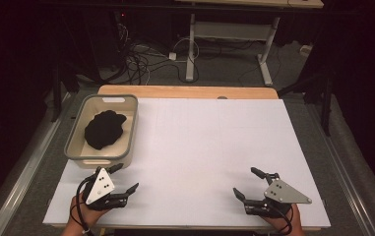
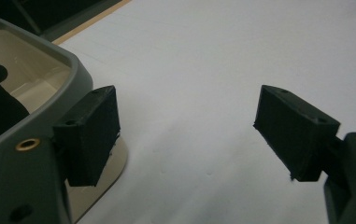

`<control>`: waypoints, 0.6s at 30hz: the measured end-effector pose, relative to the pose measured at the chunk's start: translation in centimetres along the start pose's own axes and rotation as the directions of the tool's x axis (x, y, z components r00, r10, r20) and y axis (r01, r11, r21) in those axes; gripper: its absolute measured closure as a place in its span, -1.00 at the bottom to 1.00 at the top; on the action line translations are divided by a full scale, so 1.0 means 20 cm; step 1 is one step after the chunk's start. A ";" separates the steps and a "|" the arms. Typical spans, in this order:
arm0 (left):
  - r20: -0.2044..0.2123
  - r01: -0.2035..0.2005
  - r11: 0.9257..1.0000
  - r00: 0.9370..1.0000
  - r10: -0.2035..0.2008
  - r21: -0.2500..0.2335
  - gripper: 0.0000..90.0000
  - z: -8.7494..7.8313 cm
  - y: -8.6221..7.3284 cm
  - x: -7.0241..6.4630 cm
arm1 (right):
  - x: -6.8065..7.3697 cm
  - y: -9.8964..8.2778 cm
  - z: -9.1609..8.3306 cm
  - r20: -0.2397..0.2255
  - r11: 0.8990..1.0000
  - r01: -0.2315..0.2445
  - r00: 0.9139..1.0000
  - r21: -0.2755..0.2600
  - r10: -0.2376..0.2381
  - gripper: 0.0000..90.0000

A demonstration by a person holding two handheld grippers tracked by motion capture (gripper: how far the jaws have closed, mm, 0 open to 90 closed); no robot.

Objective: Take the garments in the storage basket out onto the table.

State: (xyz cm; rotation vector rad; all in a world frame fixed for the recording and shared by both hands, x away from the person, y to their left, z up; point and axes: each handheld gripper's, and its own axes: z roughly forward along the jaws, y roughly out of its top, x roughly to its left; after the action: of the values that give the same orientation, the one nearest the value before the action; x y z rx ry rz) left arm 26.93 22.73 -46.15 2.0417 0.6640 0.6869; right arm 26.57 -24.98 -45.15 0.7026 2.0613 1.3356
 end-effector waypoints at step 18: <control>-0.052 0.017 0.997 0.998 -0.020 -0.072 -0.52 -0.13 0.05 0.05 | -0.01 -0.03 -0.05 0.009 1.000 -0.014 1.000 -0.001 0.014 -0.63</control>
State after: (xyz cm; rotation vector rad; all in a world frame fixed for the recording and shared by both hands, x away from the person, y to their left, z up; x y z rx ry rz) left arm 26.12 24.39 -43.81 1.9555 0.6785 0.7458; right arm 25.96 -25.83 -45.33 0.7227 2.0521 1.3387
